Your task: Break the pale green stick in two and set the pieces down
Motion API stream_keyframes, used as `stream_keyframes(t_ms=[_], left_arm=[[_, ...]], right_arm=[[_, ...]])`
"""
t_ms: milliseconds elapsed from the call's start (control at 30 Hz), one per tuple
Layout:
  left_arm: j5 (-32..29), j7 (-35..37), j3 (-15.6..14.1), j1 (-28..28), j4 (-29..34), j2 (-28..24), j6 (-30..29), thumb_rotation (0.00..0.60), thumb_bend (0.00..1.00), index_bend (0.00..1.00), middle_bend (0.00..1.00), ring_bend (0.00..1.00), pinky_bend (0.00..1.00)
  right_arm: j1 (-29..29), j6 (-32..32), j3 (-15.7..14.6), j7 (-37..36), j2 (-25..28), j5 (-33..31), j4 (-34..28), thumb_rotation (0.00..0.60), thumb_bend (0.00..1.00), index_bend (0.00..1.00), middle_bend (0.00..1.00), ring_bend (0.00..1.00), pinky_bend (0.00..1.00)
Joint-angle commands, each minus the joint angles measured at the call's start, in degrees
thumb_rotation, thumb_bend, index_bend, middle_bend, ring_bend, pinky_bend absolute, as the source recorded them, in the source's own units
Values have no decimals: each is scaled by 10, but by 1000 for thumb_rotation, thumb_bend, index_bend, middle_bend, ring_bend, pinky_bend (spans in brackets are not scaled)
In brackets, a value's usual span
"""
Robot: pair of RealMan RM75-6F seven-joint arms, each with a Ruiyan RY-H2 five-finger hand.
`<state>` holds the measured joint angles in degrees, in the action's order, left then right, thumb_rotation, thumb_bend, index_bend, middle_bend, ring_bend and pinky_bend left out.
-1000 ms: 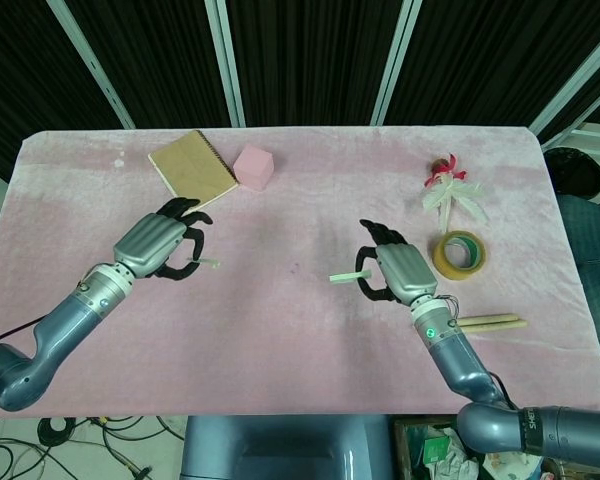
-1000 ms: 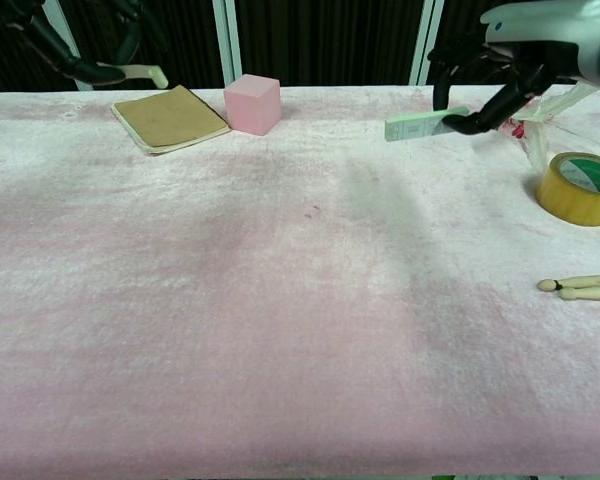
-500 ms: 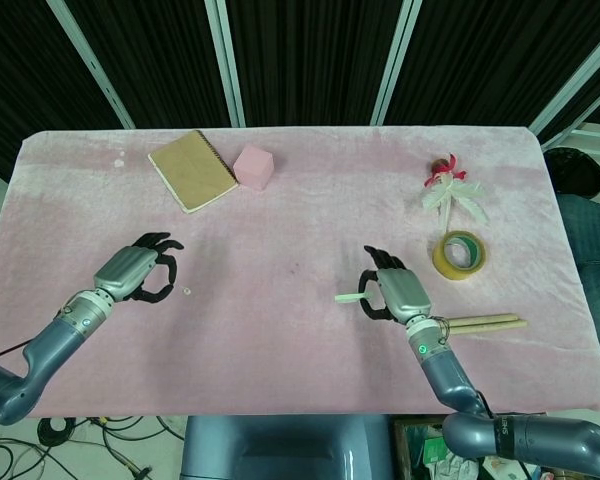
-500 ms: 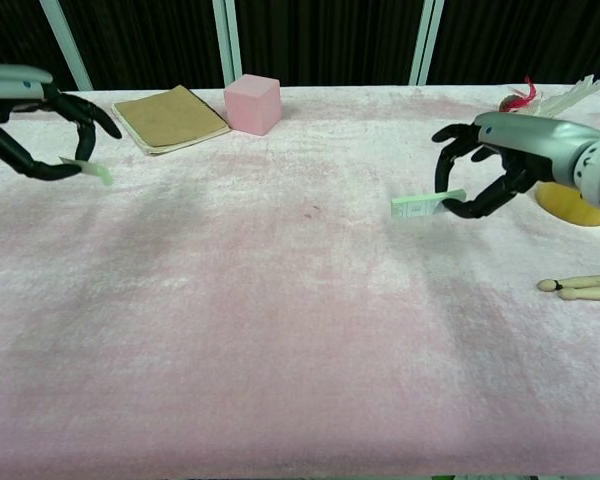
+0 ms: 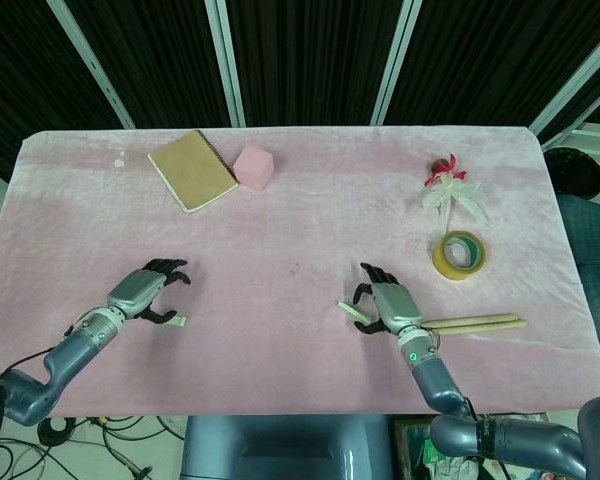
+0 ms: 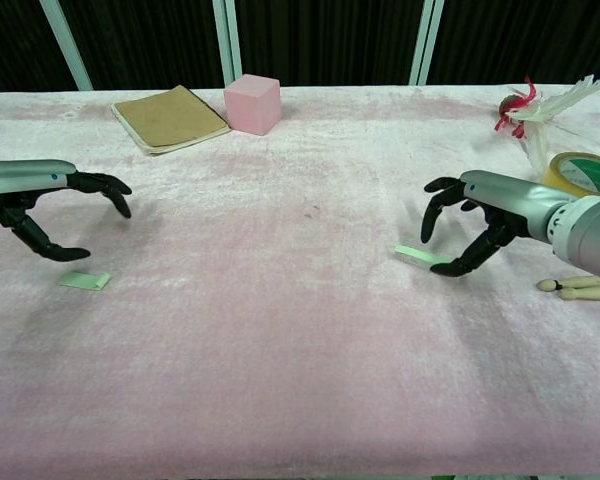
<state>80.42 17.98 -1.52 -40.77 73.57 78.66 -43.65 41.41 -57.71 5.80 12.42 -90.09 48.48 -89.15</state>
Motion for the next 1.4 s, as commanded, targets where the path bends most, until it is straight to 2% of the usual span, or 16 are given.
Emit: stream_keyframes(t_ms=[33, 167, 267, 433, 533, 600, 733, 833, 933, 1033, 1167, 1300, 1400], left_arm=[[0, 2, 4, -1, 2, -4, -1, 600, 89, 12, 0, 0, 1], [-8, 10, 19, -1, 23, -24, -10, 600, 87, 11, 0, 0, 0], [-16, 19, 34, 2, 45, -49, -25, 600, 88, 18, 0, 0, 0], [-1, 4, 40, 7, 91, -104, -51, 600, 89, 24, 0, 0, 0], [10, -37, 31, 12, 140, -157, -59, 600, 96, 24, 0, 0, 0], [14, -78, 29, 27, 176, -187, -88, 600, 99, 28, 0, 0, 0], [14, -139, 22, 87, 254, -240, -189, 600, 99, 46, 0, 0, 0], [27, -182, -3, 144, 295, -268, -262, 600, 100, 49, 0, 0, 0], [39, -216, -34, 202, 318, -280, -322, 600, 101, 49, 0, 0, 0], [48, -205, -57, 253, 320, -272, -371, 600, 101, 52, 0, 0, 0], [67, -180, -75, 309, 286, -246, -431, 600, 120, 57, 0, 0, 0], [81, -163, -80, 332, 268, -237, -456, 600, 126, 60, 0, 0, 0], [87, -145, -82, 337, 264, -240, -455, 600, 126, 61, 0, 0, 0]], right_arm=[[4, 13, 0, 9, 8, -1, -1, 600, 0, 2, 0, 0, 83], [1, 8, 17, 0, 20, 0, -13, 600, 0, 0, 0, 0, 83], [-3, 0, 28, -3, 49, 6, -31, 600, 0, 0, 0, 0, 83], [-18, 3, 46, -20, 138, 9, -77, 600, 0, 0, 0, 0, 83], [-39, -3, 46, -46, 197, 47, -86, 600, 0, 0, 0, 0, 83], [-62, -36, 39, -54, 224, 85, -72, 600, 0, 0, 0, 0, 83], [-120, -91, 9, -105, 267, 154, -57, 600, 0, 0, 0, 0, 83], [-168, -121, -20, -153, 302, 193, -63, 600, 0, 0, 0, 0, 83], [-216, -171, -48, -179, 315, 234, -65, 600, 0, 0, 0, 0, 83], [-267, -253, -74, -186, 302, 293, -60, 600, 0, 0, 0, 0, 83], [-323, -333, -101, -151, 274, 339, -61, 600, 0, 0, 0, 0, 83], [-353, -363, -116, -107, 261, 354, -72, 600, 0, 0, 0, 0, 83], [-362, -376, -111, -81, 265, 358, -88, 600, 0, 0, 0, 0, 83]])
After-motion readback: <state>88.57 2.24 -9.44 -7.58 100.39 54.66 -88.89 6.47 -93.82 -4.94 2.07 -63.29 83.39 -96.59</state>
